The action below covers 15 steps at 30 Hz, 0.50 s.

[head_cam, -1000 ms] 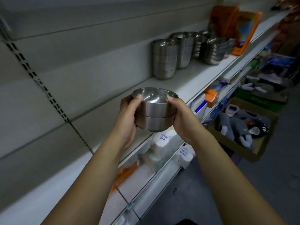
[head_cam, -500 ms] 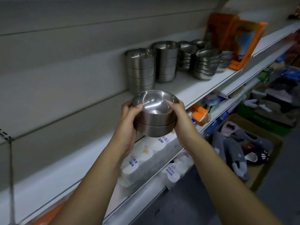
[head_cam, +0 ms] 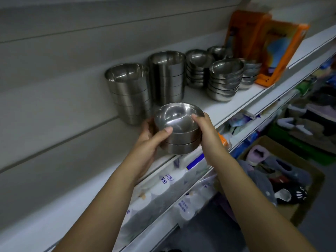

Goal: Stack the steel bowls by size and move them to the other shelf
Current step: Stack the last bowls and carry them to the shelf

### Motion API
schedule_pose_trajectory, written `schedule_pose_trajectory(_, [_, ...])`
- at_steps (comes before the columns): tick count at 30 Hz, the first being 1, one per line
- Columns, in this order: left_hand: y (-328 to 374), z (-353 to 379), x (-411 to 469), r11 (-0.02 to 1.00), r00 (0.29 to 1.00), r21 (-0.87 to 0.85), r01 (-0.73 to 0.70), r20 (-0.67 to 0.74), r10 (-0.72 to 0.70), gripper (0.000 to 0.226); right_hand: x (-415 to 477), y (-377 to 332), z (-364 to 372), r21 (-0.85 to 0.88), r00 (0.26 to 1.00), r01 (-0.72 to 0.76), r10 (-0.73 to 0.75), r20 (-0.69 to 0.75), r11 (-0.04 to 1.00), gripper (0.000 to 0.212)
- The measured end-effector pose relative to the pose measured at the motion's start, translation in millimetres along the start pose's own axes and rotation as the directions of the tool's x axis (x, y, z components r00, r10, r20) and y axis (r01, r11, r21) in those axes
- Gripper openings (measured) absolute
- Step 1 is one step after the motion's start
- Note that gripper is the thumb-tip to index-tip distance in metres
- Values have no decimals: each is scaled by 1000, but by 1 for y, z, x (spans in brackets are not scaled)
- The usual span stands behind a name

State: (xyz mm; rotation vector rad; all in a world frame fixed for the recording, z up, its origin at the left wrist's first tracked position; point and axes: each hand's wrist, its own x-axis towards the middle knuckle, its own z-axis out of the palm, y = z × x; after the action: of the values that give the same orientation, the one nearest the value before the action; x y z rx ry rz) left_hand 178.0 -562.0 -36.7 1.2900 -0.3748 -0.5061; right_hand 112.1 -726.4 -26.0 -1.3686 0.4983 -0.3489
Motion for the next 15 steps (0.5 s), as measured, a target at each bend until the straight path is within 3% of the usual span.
schedule_pose_trajectory(5, [-2, -5, 47, 945, 999, 326, -38, 47, 23, 110, 44, -4, -2, 33, 1000, 4, -3, -24, 999, 60])
schedule_pose_trajectory(10, [-15, 7, 82, 944, 1000, 329, -24, 1, 26, 111, 78, 2, -15, 35, 998, 7, -5, -61, 999, 57])
schedule_pose_trajectory(15, [-27, 25, 105, 941, 994, 336, -49, -73, 77, 105, 108, -5, -29, -11, 999, 17, -18, -51, 1000, 68])
